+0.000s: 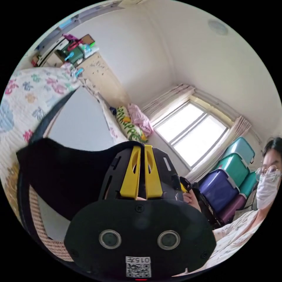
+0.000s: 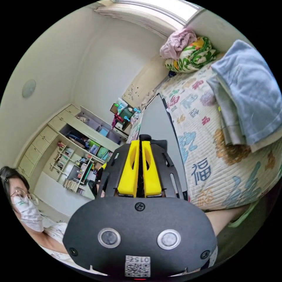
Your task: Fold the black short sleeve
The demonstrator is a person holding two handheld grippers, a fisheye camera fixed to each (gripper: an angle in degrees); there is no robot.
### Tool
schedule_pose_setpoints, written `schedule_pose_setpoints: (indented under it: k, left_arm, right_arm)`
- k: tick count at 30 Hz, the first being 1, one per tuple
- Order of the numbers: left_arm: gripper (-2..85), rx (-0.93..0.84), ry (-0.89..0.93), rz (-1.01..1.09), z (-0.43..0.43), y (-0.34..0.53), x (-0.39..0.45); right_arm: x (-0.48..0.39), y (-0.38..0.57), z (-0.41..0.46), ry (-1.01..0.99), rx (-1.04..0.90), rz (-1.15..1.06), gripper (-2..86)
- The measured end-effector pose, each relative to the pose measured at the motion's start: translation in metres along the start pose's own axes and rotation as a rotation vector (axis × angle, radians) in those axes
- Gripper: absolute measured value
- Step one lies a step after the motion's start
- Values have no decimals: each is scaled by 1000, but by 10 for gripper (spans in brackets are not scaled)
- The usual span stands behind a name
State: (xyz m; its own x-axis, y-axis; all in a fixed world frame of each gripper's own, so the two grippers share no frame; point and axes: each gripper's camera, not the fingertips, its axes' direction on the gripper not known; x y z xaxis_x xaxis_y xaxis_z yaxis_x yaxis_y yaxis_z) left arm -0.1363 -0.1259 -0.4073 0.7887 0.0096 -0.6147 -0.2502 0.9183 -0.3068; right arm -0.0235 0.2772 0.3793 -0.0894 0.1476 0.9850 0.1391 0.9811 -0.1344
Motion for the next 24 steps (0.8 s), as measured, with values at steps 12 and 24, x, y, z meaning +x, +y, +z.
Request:
schedule_pose_setpoints:
  k: [12, 24]
  left_arm:
    - [6, 363, 108, 328, -198, -63, 194]
    - [11, 356, -119, 230, -160, -65, 191]
  right_arm:
    - [-120, 48, -144, 9, 207, -381, -7]
    - [-150, 56, -80, 87, 211, -514, -4]
